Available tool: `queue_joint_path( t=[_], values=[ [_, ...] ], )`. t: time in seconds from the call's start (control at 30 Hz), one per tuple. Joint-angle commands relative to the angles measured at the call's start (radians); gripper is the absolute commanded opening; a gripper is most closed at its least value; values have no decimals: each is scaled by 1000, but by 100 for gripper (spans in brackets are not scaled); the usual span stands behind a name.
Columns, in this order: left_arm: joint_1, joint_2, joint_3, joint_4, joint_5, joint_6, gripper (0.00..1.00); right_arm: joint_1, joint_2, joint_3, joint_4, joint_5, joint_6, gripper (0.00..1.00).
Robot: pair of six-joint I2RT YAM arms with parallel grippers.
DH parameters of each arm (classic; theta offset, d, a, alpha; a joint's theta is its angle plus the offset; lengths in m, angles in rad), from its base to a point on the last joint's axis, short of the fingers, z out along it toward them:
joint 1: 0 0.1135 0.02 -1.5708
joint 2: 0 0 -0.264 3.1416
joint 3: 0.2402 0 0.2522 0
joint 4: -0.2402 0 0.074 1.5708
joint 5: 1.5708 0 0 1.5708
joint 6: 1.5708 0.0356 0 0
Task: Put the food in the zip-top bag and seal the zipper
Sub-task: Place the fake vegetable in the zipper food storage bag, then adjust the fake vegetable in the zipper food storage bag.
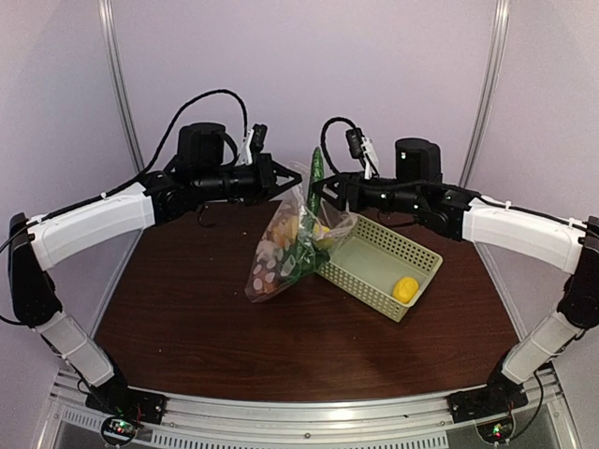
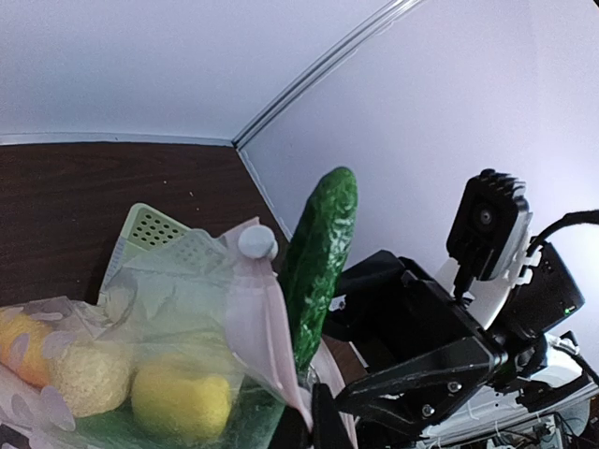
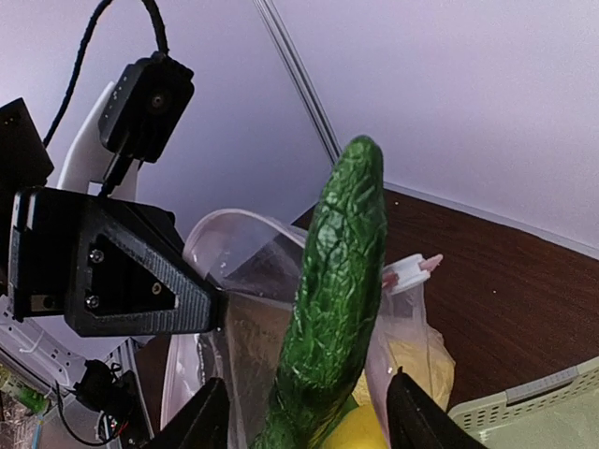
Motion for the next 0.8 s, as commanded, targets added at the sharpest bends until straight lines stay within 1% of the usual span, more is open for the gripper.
queue_joint_path(
  t=[0.0,0.13,0.23,0.3,0.43,0.5,0.57,0.67,0.77],
  values=[
    [-3,-49,1,21,-38,139,0,-27,-43,120,-302,-41,-177,60],
    [-3,-58,-1,-45,-53,230,0,-84,-70,185,-420,-71,-264,60],
    [-3,-55,-3,-74,-29,279,0,-96,-62,255,-495,-35,-346,68],
    [-3,-47,-5,-77,7,289,0,-98,-22,314,-550,-35,-391,72],
    [-3,-24,-5,-79,78,295,0,-99,121,503,-707,-91,-435,72],
    [-3,-16,-5,-84,102,300,0,-99,195,590,-779,-148,-435,72],
    [-3,-11,-7,-86,114,306,0,-99,241,631,-790,-215,-424,72],
    [-3,-4,-10,-85,139,321,0,-99,266,621,-746,-277,-393,72],
    [-3,3,-13,-86,142,327,0,-99,284,625,-739,-298,-389,66]
  ],
)
